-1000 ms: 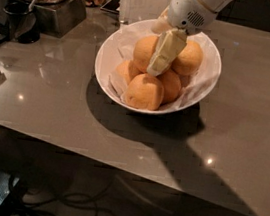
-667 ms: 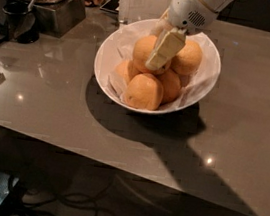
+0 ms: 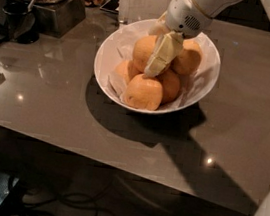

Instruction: Pick orange from white bowl

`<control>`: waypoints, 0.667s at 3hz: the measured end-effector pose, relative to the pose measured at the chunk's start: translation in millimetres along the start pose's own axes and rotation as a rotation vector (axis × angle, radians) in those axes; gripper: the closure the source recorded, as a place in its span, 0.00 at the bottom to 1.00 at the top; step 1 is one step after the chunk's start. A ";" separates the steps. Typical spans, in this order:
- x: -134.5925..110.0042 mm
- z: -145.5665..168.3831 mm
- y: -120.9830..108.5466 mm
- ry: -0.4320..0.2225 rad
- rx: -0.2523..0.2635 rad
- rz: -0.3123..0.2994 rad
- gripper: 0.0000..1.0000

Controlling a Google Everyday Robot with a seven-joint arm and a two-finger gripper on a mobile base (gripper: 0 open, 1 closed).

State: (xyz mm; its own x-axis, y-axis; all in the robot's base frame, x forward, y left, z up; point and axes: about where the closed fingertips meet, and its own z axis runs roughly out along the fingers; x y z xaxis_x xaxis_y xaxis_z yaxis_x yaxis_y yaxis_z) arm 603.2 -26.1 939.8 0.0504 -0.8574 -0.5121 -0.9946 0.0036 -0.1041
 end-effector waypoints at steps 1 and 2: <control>3.4 7.1 -3.4 -0.019 -0.018 0.014 0.32; 4.9 8.8 -4.9 -0.028 -0.021 0.020 0.52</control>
Offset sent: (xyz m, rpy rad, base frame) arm 0.0048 -0.0065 -0.0113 0.0385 0.0463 -0.0065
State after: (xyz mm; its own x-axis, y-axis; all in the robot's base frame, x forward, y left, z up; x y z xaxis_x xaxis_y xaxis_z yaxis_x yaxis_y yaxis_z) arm 609.1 -25.8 930.3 0.0332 -0.8424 -0.5379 -0.9971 0.0090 -0.0757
